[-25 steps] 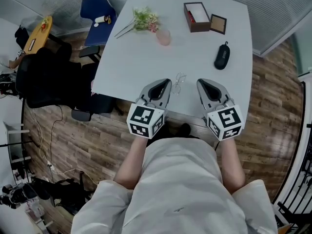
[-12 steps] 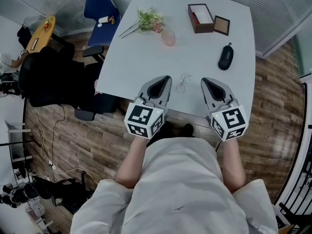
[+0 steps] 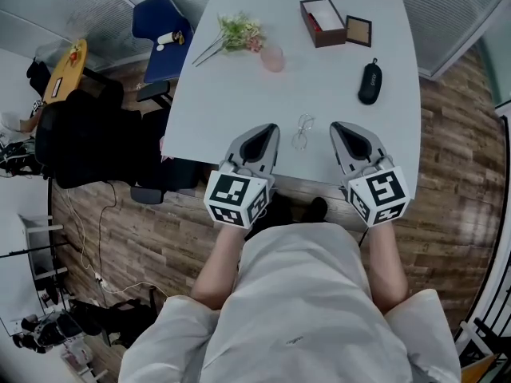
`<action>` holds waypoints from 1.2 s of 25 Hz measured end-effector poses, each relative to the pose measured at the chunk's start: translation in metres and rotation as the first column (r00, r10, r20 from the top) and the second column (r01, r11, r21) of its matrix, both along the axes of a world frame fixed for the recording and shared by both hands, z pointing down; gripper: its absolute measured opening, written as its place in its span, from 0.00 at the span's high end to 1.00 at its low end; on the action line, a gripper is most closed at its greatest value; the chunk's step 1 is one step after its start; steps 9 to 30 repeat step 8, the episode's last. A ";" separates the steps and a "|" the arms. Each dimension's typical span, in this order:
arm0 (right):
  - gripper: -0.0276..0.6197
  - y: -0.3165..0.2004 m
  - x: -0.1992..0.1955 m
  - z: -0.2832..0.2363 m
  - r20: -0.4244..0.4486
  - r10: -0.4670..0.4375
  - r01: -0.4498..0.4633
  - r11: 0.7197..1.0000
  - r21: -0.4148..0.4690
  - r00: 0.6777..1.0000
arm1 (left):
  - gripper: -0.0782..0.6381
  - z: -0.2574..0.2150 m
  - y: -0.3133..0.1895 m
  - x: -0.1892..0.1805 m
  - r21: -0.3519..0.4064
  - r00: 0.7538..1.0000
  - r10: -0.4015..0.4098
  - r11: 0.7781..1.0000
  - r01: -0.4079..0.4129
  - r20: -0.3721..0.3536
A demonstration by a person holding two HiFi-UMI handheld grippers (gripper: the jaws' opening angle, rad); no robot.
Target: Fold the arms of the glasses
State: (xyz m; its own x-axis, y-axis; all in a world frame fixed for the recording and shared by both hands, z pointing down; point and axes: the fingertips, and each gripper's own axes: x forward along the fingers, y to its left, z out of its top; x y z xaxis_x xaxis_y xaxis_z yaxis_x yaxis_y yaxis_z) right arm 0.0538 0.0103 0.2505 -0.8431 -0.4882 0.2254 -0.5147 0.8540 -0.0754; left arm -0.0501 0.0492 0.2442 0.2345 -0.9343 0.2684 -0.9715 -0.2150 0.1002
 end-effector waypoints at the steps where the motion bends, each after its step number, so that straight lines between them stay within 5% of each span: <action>1: 0.95 0.000 0.000 0.000 0.000 0.002 -0.002 1.000 0.000 1.000 | 0.86 0.000 -0.001 0.001 -0.001 1.000 0.004 1.000 -0.004 0.001; 30: 0.95 0.000 -0.002 0.000 -0.003 0.005 -0.005 1.000 0.005 1.000 | 0.86 0.000 -0.001 -0.001 0.002 1.000 0.011 1.000 -0.011 0.001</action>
